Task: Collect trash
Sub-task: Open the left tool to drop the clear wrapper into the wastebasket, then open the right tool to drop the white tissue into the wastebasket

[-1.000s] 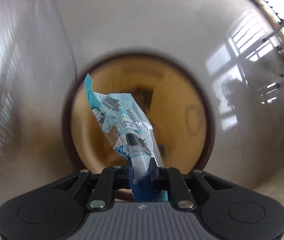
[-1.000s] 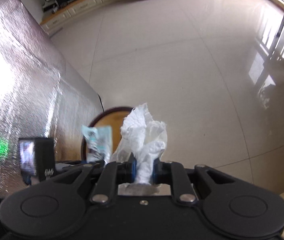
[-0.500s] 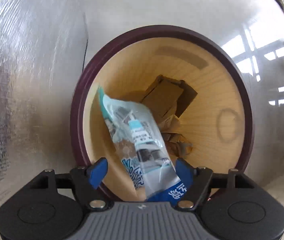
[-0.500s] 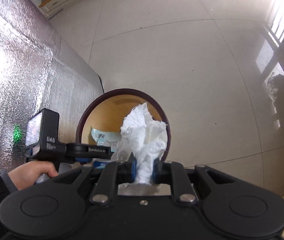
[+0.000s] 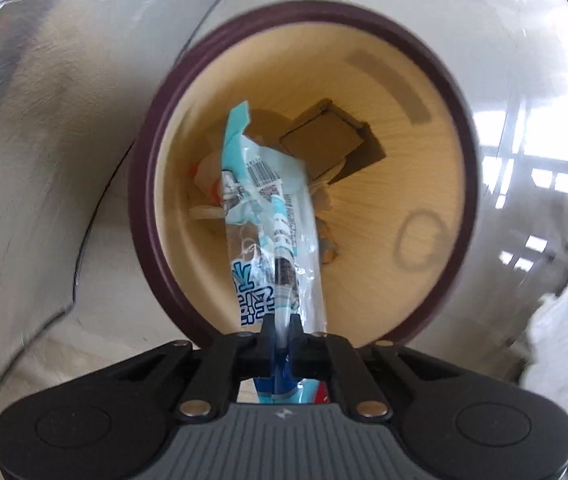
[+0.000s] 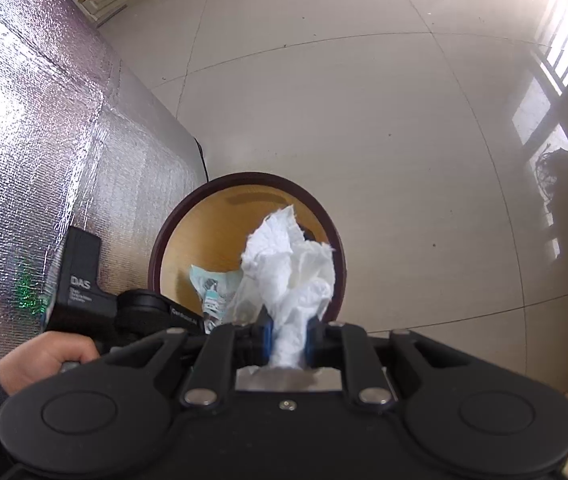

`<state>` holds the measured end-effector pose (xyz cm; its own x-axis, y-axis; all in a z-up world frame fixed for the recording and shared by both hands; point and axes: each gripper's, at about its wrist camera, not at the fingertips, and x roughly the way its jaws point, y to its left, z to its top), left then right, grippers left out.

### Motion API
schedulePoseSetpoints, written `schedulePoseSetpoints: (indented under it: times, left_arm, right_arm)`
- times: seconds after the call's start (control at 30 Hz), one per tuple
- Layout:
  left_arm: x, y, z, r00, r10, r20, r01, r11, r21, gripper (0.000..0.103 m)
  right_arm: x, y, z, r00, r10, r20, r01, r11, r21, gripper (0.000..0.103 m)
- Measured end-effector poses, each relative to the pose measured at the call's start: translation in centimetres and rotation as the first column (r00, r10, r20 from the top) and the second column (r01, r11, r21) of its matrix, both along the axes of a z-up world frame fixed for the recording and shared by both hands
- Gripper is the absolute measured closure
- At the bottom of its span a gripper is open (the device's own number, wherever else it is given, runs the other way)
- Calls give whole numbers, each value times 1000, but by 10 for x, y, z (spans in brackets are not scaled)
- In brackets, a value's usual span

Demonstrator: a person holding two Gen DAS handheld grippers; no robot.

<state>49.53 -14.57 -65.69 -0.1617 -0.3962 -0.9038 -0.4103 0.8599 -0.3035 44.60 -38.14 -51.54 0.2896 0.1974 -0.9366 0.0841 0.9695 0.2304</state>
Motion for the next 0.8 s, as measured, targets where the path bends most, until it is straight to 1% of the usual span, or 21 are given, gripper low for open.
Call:
schedulePoseSetpoints:
  times: [0.1, 0.17, 0.2, 0.27, 0.33, 0.37, 0.43, 0.47, 0.5, 0.53, 0.57, 0.63, 0.73, 0.8]
  left_arm:
    - [-11, 11, 22, 994, 109, -27, -110, 993, -44, 98]
    - [-18, 12, 27, 980, 185, -70, -189, 980, -68, 98]
    - [-20, 13, 29, 975, 204, -91, -212, 974, -80, 98]
    - [-22, 8, 25, 970, 210, -126, -223, 970, -93, 98]
    - [-19, 5, 16, 964, 215, -155, -229, 971, -75, 96]
    - [-17, 4, 8, 959, 222, -175, -237, 969, -67, 88]
    - [-9, -1, -5, 957, 225, -182, -238, 970, -50, 66]
    - [-6, 0, -2, 963, 215, -163, -220, 975, -16, 42]
    - [-1, -2, 3, 975, 187, -123, -186, 982, 22, 30]
    - [3, -3, 8, 985, 154, -84, -151, 988, 31, 30]
    - [5, -4, 11, 990, 129, -62, -128, 991, 24, 30]
    - [6, -4, 16, 993, 111, -44, -110, 994, 13, 30]
    - [8, -4, 21, 996, 86, -17, -85, 996, 32, 32]
    - [9, -5, 29, 998, 56, 14, -57, 997, 51, 37]
  right_arm:
    - [2, -3, 2, 1000, -11, 0, 11, 1000, 1, 88]
    - [3, -5, 5, 1000, -22, -4, 22, 1000, 2, 88]
    - [4, -6, 7, 1000, -27, -4, 27, 1000, 3, 88]
    - [5, -6, 11, 999, -32, -1, 32, 999, 6, 88]
    - [7, -6, 16, 999, -32, 9, 31, 999, 7, 87]
    - [8, -6, 18, 999, -29, 13, 29, 1000, 6, 87]
    - [11, -5, 21, 1000, -20, 19, 20, 1000, 3, 87]
    - [11, -4, 21, 1000, -14, 20, 14, 1000, 1, 87]
    - [12, -3, 21, 1000, -8, 19, 8, 1000, -2, 87]
    - [11, -2, 20, 1000, -4, 18, 5, 1000, -6, 87]
    - [11, -2, 18, 1000, -2, 15, 2, 1000, -10, 87]
    - [10, -1, 14, 1000, -6, 4, 6, 1000, -12, 87]
    - [12, 3, 6, 1000, -12, -13, 12, 1000, -11, 87]
    - [13, 6, 2, 1000, -6, -21, 6, 1000, -6, 87]
